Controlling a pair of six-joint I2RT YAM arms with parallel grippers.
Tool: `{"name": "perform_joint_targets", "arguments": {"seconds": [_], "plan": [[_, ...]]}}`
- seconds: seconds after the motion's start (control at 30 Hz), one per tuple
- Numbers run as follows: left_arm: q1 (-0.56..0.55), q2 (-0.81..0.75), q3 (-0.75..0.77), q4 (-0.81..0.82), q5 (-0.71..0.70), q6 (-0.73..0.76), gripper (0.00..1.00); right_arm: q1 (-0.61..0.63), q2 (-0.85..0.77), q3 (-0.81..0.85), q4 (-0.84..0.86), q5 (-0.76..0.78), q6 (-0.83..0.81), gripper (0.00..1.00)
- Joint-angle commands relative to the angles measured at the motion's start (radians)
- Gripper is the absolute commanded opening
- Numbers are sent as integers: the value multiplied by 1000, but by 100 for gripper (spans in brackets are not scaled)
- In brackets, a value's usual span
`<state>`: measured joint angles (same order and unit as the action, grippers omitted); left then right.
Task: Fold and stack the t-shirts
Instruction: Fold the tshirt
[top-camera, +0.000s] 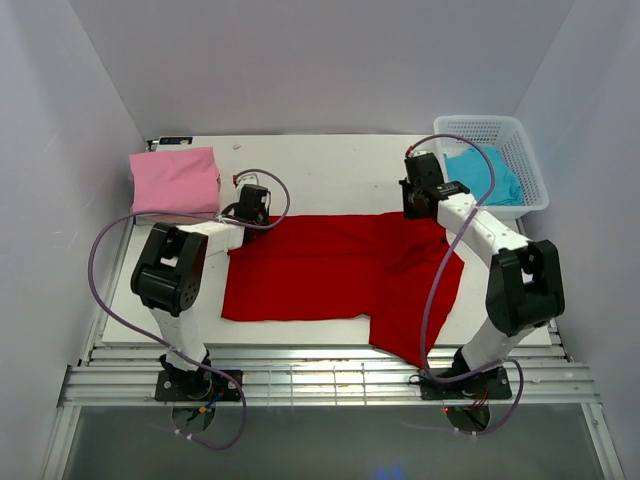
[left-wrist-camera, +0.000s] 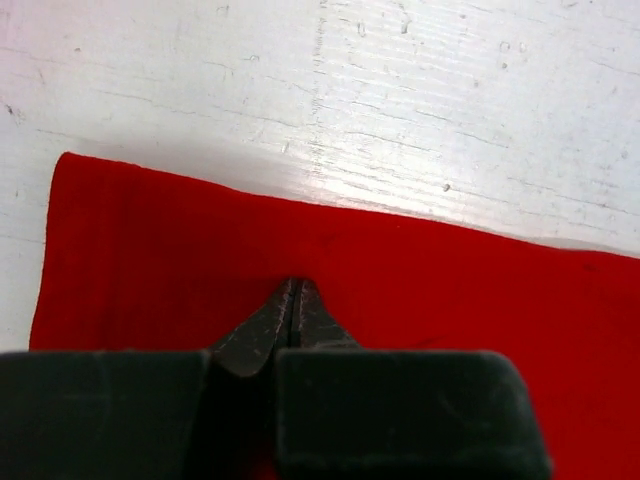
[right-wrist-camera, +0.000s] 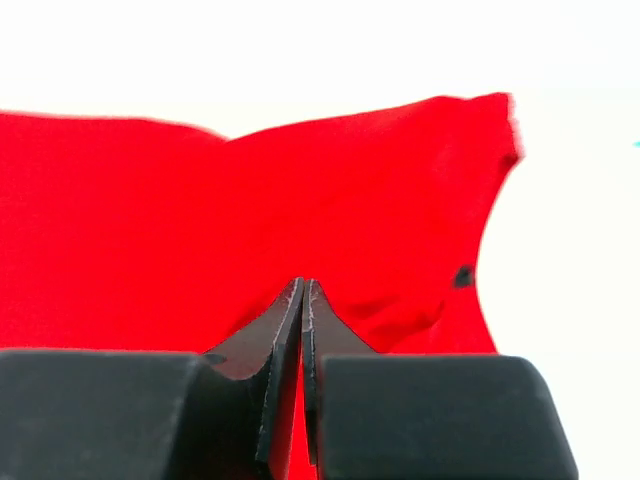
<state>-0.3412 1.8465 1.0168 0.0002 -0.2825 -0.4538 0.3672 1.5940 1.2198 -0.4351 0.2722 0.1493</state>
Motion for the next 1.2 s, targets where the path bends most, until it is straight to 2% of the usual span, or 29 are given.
{"name": "perform_joint_targets", "arguments": {"seconds": [0.0,0.23,0.53,0.77,1.03,1.17], "plan": [[18,19,26,-17,-21,-3,6,-54,108,70,6,81,-8,8],[74,83,46,-29,-8,-5,1,-135,291,147,7,62,-4,8],[103,86,20,-16,9,-22,0,-139,411,168,-13,113,27,8],[108,149,86,-28,20,-22,0,-160,543,343,-63,125,27,8],[131,284,267,-63,46,-16,0,-191,757,685,-113,84,-33,8],[130,304,295,-48,51,-8,0,-191,739,693,-67,78,-71,8]]}}
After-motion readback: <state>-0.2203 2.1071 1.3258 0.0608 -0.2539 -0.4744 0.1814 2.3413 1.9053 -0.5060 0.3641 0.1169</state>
